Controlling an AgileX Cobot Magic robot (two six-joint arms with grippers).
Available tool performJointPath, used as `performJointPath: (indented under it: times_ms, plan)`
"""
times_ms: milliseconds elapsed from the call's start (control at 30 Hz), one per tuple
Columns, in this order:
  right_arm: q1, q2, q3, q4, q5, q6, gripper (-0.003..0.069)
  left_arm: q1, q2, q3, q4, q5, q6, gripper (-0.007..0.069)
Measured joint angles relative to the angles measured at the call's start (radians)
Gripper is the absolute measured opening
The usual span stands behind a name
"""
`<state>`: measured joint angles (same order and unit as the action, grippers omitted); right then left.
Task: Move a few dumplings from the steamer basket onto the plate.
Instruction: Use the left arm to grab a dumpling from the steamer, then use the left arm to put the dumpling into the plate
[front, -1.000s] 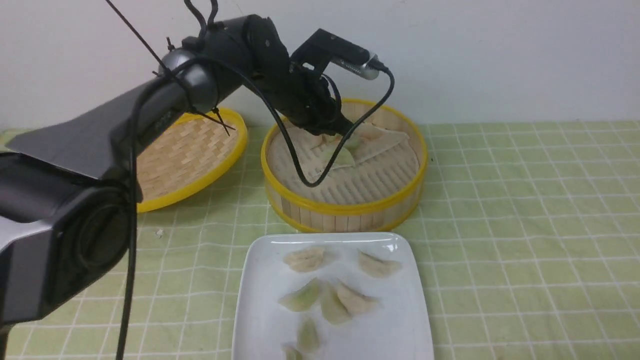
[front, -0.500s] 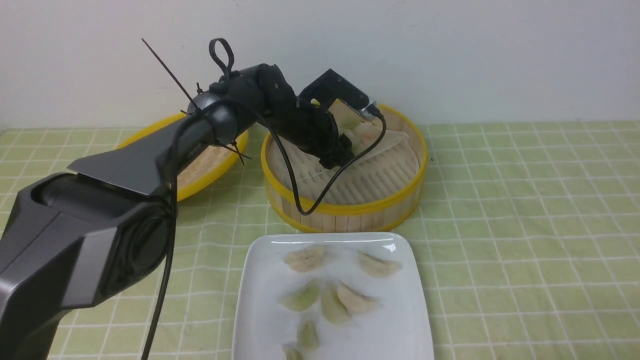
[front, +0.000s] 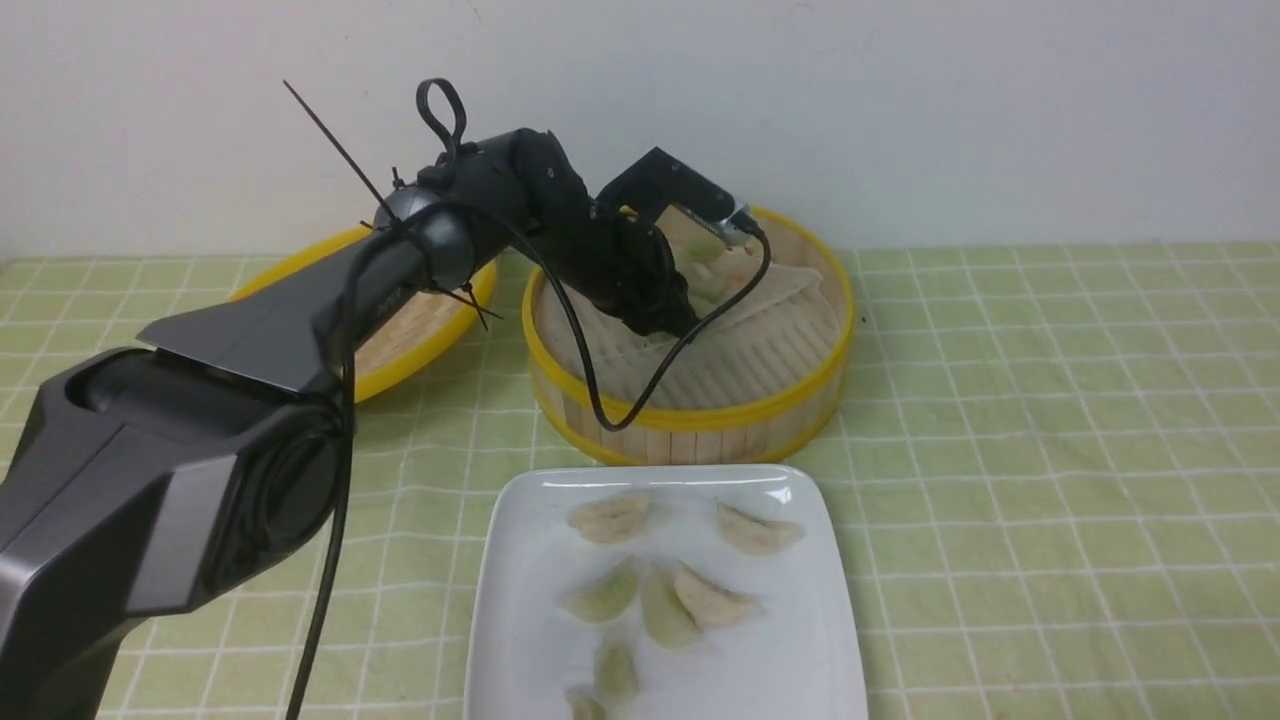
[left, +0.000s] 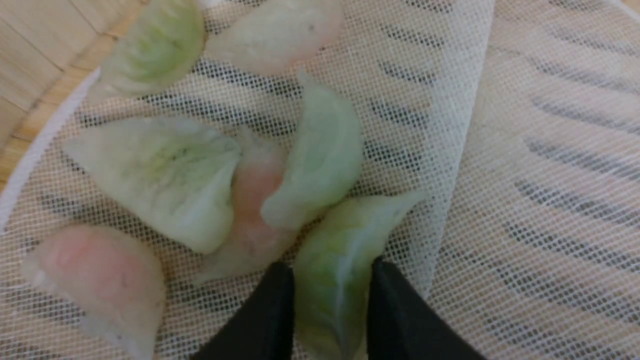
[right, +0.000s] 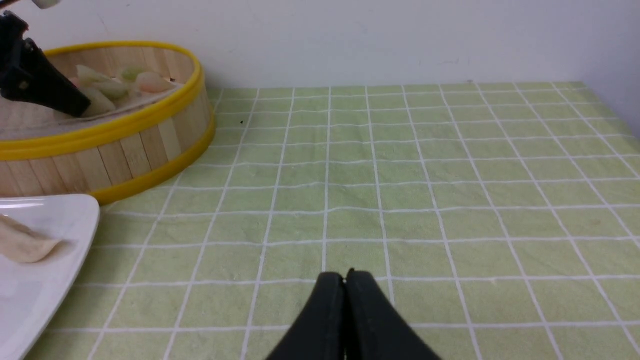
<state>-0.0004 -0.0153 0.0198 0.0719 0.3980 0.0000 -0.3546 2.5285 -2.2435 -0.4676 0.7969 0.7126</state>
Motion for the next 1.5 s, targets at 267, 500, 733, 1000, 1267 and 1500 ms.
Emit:
performJointPath:
  times_ms: [267,500,733,1000,1267,1500]
  plan:
    - [0.000,0.000,0.000,0.000,0.000,0.000,-0.0015,0.000,-0.102,-0.033,0.008,0.117,-0.076,0.0166]
    - [0.000,0.000,0.000,0.000,0.000,0.000,-0.0015,0.000,-0.229,-0.040,0.007,0.249,-0.138,0.0165]
    - [0.000,0.000,0.000,0.000,0.000,0.000,-0.0015,0.000,-0.416,-0.037,0.011,0.439,-0.205,0.0165]
    - [0.000,0.000,0.000,0.000,0.000,0.000,-0.0015,-0.022,-0.616,0.178,0.014,0.443,-0.315,0.0165]
    - [0.000,0.000,0.000,0.000,0.000,0.000,-0.0015,-0.178,-0.679,0.595,0.024,0.433,-0.318,0.0165]
    - [0.000,0.000,0.000,0.000,0.000,0.000,-0.0015,-0.317,-0.553,0.699,0.030,0.314,-0.319,0.0165]
